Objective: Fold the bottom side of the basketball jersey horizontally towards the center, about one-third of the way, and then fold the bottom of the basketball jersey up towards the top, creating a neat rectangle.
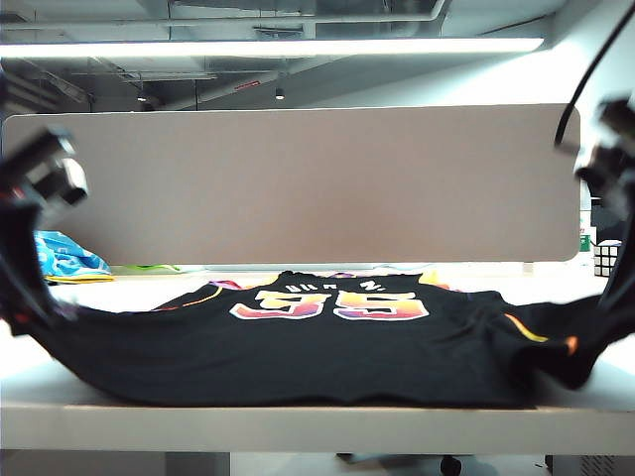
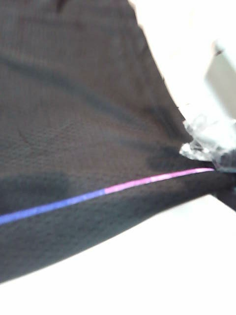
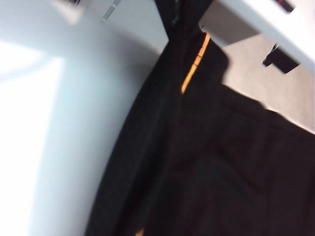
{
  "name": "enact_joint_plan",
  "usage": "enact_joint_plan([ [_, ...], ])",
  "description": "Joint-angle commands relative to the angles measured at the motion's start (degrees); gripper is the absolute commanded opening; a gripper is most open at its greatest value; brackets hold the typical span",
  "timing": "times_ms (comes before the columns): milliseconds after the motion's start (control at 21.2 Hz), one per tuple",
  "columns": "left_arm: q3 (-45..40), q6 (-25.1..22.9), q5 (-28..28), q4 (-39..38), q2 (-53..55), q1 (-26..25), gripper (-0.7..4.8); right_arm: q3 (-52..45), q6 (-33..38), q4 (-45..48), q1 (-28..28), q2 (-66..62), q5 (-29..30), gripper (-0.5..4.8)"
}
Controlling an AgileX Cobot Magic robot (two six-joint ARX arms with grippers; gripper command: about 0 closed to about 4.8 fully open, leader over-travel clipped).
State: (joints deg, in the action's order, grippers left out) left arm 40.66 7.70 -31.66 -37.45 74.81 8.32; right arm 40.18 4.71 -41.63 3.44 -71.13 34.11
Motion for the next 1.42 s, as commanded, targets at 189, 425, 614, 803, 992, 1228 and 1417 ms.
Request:
enact_joint_plan([
  [189,0.07,8.13,0.02,-9.31,-18.84,7.93,-0.06,0.04,1.60,-13.64,3.13,19.34,0.42,-0.08],
  [425,0.07,19.61,8.79,-13.92,-33.70,22.27,-0.06,0.09,7.41,-23.32,3.78,37.94,0.13,-0.08],
  [614,0.44,26.01,13.90,-10.64,-39.26,28.81,-0.06,0.13,14.91,-24.11,3.78,48.98,0.11,-0.09],
  [803,1.49,23.74,20.39,-0.17,-37.18,27.87,-0.06,0.22,17.38,-11.19,3.78,45.79,-3.61,-0.08],
  [992,2.78,16.96,20.52,9.09,-27.58,21.59,-0.06,3.19,11.78,2.51,3.76,29.81,-9.51,-0.08],
  [1228,3.48,11.02,21.11,26.32,-10.71,9.73,-0.06,15.06,4.63,12.63,-0.15,4.94,-14.97,-0.08],
  [1417,4.50,9.92,17.25,39.41,1.70,4.74,-0.06,21.29,3.78,16.02,-3.45,-8.55,-12.66,-0.08],
])
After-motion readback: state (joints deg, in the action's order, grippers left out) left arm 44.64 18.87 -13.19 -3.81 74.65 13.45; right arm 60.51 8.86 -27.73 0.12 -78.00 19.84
